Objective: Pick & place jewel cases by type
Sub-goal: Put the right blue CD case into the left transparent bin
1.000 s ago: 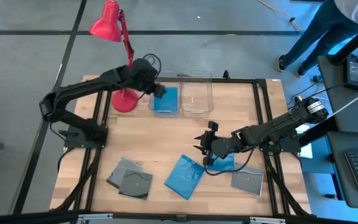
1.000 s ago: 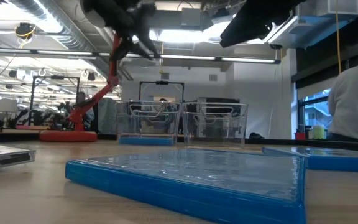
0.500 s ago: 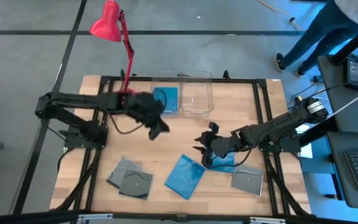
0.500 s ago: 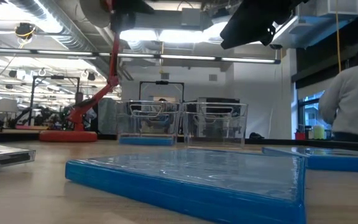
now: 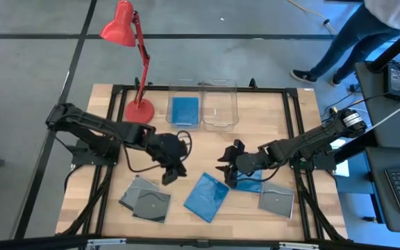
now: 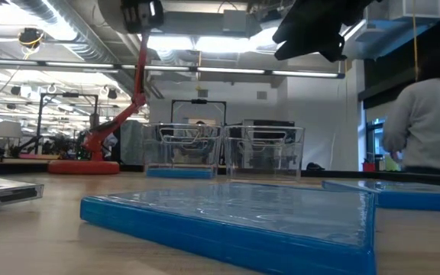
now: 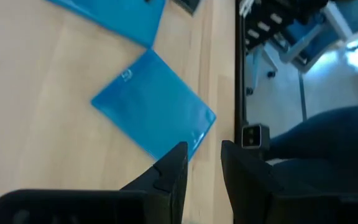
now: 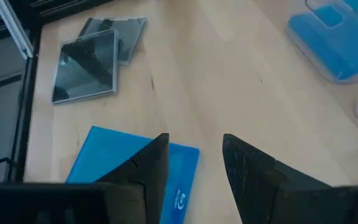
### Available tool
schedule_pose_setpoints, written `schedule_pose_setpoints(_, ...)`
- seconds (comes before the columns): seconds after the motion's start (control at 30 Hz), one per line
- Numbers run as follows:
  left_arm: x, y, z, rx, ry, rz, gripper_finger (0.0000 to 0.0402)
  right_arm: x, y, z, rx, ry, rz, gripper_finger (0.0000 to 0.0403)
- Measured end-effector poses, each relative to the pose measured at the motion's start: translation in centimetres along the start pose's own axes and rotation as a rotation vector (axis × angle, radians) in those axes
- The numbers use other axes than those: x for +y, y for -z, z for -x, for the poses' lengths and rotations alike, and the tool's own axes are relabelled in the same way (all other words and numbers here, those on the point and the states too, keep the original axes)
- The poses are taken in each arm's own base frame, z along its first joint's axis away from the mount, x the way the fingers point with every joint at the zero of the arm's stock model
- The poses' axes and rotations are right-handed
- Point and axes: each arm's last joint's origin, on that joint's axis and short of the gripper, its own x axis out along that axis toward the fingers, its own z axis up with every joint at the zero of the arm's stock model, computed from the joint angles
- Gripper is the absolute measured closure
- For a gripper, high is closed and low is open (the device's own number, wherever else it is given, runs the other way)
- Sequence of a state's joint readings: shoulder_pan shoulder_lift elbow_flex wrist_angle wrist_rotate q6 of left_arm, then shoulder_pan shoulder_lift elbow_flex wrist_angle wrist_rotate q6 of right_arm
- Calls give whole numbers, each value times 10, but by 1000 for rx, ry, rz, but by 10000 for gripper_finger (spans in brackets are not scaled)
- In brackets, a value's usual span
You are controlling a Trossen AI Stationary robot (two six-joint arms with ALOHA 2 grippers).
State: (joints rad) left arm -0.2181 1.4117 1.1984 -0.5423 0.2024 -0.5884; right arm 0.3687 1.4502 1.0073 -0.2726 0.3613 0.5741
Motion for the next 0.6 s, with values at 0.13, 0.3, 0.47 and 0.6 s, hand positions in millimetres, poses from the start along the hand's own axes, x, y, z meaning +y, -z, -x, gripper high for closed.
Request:
schedule_pose_setpoints(0.13, -3, 3, -12, 21, -6, -23, 306, -1, 1, 0, 13, 10, -33, 248)
schedule_pose_setpoints(0.3, -3, -5, -30, -70, -15, -11, 306, -8, 13, 1, 138, 70, -156, 248)
schedule_pose_setpoints(0.47, -5, -17, -55, -168, 50, -27, 306, -22, 36, 10, 397, 233, -319, 248)
schedule_pose_setpoints(0.6, 6, -30, -77, -267, 47, -32, 306, -31, 55, 26, 569, 440, -441, 248)
